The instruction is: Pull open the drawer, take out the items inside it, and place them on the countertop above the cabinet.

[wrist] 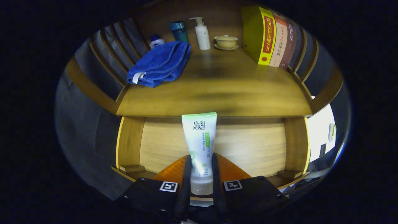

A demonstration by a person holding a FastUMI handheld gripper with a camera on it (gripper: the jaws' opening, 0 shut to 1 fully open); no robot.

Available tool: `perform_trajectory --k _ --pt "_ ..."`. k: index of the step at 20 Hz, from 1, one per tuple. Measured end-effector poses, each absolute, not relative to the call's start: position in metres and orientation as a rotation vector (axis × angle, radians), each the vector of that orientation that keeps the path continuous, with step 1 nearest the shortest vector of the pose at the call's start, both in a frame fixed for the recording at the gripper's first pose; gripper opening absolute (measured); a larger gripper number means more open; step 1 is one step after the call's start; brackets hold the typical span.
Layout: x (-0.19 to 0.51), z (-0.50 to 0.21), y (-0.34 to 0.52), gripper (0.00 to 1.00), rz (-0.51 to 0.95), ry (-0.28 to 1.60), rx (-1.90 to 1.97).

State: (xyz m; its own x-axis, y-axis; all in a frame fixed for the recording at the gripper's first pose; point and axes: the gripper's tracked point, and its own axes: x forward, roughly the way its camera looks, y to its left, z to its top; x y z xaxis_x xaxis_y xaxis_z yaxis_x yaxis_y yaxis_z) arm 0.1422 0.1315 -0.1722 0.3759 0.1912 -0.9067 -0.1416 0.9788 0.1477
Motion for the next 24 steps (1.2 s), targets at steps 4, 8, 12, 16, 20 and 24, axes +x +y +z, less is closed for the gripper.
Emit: perform_trajectory --k 4,8,12,16,20,24 --pt "0.173 -0.132 0.137 0.4 0.226 1.112 0.139" --pt "0.221 -0.092 0.131 0.4 0.203 1.03 0.116" --pt "0.264 -0.088 0.128 0.4 0.167 1.017 0.098" --pt "0.302 -0.103 0.135 0.4 0.148 1.027 0.092" --pt "0.334 -0.125 0.14 0.4 0.139 1.059 0.066" --pt "0.353 -0.156 0.14 0.4 0.109 1.112 0.038"
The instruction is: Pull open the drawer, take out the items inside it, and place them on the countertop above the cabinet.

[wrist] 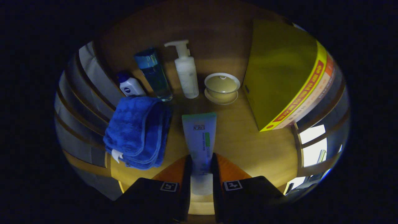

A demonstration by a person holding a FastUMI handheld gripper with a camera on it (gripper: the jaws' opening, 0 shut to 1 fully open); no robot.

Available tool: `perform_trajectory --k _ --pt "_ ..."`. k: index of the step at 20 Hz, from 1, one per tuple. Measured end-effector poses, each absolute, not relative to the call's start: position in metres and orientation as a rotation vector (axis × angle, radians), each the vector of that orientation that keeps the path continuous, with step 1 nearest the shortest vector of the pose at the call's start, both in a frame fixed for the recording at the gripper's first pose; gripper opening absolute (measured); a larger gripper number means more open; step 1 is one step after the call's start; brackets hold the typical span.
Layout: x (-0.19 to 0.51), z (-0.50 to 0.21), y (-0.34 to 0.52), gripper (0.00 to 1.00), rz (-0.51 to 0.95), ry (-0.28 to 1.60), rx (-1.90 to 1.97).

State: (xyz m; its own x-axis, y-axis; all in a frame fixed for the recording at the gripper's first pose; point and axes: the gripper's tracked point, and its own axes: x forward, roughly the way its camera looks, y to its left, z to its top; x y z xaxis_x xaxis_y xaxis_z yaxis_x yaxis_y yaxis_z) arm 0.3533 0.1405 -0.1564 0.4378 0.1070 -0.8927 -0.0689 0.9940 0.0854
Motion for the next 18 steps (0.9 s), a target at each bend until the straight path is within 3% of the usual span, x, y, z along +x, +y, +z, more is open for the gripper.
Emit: perform_trajectory --k 10,14,18 --pt "0.329 -0.153 0.125 0.52 0.068 1.07 0.139" --pt "0.298 -0.138 0.118 0.81 0.072 0.996 0.144" --pt "0.259 -0.118 0.112 0.95 0.083 0.914 0.123"
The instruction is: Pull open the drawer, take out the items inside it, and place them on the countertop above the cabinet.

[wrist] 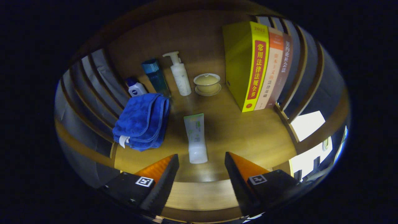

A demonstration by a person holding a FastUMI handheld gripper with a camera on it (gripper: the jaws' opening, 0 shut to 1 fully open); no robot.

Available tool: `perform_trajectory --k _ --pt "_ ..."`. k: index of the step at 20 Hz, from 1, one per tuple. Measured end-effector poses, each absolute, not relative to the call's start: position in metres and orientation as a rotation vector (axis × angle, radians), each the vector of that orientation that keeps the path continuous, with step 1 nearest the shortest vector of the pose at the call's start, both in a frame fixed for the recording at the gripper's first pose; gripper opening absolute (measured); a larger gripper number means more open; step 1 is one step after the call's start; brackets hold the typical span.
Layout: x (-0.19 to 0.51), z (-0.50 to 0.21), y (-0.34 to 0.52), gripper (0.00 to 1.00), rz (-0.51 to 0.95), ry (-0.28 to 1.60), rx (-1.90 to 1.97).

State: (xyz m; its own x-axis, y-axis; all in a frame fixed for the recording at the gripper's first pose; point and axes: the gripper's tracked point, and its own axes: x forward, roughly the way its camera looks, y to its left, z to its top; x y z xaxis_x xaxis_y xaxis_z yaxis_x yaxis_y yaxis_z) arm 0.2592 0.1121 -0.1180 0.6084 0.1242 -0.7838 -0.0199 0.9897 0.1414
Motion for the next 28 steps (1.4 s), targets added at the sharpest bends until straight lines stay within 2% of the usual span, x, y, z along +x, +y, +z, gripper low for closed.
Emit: perform_trajectory --k 1,10,17,21,28 --pt "0.253 -0.113 0.113 1.0 0.091 0.884 0.115" --pt "0.168 -0.05 0.09 0.99 0.113 0.558 0.065" --pt "0.08 -0.042 0.088 0.99 0.105 0.314 0.035" --pt "0.043 -0.052 0.091 0.99 0.097 0.201 -0.003" --pt "0.002 -0.118 0.107 0.99 0.132 0.167 0.011"
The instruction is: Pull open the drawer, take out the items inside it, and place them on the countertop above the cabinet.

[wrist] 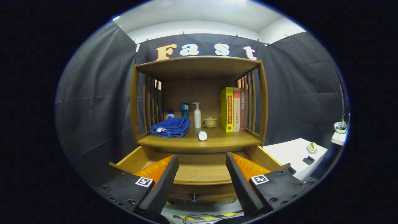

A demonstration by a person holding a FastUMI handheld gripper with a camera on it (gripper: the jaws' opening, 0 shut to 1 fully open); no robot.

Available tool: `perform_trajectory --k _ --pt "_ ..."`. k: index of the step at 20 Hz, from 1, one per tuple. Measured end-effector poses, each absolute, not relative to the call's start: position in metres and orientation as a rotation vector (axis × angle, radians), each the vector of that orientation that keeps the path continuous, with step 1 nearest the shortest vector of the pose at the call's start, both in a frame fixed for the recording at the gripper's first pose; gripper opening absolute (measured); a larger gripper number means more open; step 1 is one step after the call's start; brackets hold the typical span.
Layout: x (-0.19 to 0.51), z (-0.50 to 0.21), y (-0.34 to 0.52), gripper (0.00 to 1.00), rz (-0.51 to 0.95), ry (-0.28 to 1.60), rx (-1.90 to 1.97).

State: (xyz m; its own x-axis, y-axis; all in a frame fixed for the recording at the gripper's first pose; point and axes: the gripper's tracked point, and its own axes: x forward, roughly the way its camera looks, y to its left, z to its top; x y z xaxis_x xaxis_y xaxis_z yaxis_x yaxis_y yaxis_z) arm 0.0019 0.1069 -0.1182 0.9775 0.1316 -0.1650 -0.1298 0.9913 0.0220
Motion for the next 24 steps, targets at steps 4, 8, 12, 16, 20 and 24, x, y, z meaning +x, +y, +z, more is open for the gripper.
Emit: perform_trajectory --k 4,8,12,16,20,24 --pt "-0.005 -0.166 0.118 0.98 0.15 0.212 0.035" --pt "-0.006 -0.213 0.115 0.99 0.134 0.288 0.032" --pt "0.003 -0.226 0.113 0.99 0.117 0.302 0.008" --pt "0.008 -0.227 0.11 0.97 0.087 0.297 -0.011" --pt "0.027 -0.226 0.114 0.98 0.073 0.299 -0.025" --pt "0.064 -0.219 0.12 0.97 0.081 0.278 -0.036"
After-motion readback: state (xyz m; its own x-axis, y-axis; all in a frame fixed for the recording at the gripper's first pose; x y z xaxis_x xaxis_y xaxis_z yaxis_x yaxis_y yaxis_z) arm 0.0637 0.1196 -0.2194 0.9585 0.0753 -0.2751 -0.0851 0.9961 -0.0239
